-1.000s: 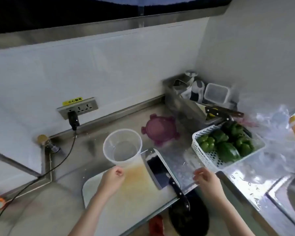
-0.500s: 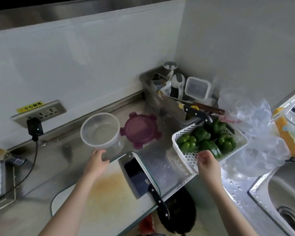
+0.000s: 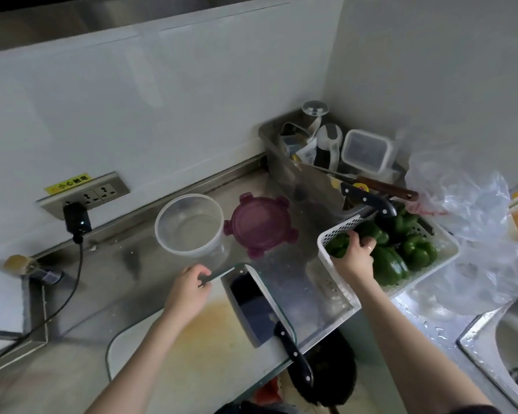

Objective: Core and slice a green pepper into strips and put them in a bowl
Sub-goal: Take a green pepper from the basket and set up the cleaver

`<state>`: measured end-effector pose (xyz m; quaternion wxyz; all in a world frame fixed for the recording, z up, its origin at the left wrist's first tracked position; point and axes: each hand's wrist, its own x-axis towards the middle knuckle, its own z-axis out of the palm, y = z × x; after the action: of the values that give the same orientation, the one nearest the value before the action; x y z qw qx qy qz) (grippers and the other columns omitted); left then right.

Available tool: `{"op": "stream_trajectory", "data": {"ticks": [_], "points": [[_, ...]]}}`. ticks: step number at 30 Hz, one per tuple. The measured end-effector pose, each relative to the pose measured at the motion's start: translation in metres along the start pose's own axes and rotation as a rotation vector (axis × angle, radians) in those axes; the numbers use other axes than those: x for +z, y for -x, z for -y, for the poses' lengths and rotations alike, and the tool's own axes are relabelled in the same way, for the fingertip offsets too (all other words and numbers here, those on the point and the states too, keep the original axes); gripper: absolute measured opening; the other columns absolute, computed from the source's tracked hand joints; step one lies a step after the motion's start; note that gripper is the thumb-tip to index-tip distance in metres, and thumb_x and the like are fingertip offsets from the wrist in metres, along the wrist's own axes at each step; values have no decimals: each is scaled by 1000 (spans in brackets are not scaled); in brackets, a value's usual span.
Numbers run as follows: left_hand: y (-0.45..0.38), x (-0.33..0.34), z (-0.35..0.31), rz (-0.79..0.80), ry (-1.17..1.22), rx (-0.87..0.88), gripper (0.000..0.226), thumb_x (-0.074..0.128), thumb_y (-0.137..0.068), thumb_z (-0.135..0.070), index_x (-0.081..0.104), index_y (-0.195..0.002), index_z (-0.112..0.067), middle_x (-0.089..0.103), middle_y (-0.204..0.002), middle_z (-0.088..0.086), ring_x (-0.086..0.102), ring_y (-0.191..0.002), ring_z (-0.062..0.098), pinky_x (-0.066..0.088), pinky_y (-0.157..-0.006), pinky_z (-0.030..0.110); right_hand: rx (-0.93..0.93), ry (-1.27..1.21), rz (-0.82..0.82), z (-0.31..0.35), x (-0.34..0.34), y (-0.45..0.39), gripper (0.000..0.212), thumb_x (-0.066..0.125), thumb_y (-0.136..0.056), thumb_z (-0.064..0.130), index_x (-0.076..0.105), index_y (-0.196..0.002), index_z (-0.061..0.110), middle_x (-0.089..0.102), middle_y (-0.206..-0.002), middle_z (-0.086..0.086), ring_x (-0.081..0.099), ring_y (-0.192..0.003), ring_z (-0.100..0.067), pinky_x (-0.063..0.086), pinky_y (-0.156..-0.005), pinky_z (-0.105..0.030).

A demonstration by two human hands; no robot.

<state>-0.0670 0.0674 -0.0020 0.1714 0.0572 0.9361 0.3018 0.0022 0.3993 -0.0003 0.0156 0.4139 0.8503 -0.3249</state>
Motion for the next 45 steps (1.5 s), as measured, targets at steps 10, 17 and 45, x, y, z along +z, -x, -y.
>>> {"op": "stream_trajectory", "data": {"ticks": [10,17,45], "points": [[-3,-22,8,74,144,29,16,59,-86,-10,59,-89,-26,63,-96,-6,61,-81,11,44,-68,24,-56,-171,-317,18,-11,13,62,71,-72,15,47,-129,23,26,-134,-13,36,-115,-36,46,-94,-45],[5,-23,-33,195,508,53,24,68,-83,-9,58,-98,-24,61,-108,-1,60,-91,14,46,-84,26,-104,-551,-348,60,-2,104,63,74,-74,12,47,-129,29,30,-129,-3,44,-106,-14,41,-95,-28],[97,-13,81,-11,340,38,83,90,-47,-38,42,-115,-39,53,-117,-13,51,-109,8,39,-90,20,-197,246,182,28,116,171,79,63,-83,46,26,-144,14,20,-154,-7,16,-141,-28,23,-109,-47]]}}
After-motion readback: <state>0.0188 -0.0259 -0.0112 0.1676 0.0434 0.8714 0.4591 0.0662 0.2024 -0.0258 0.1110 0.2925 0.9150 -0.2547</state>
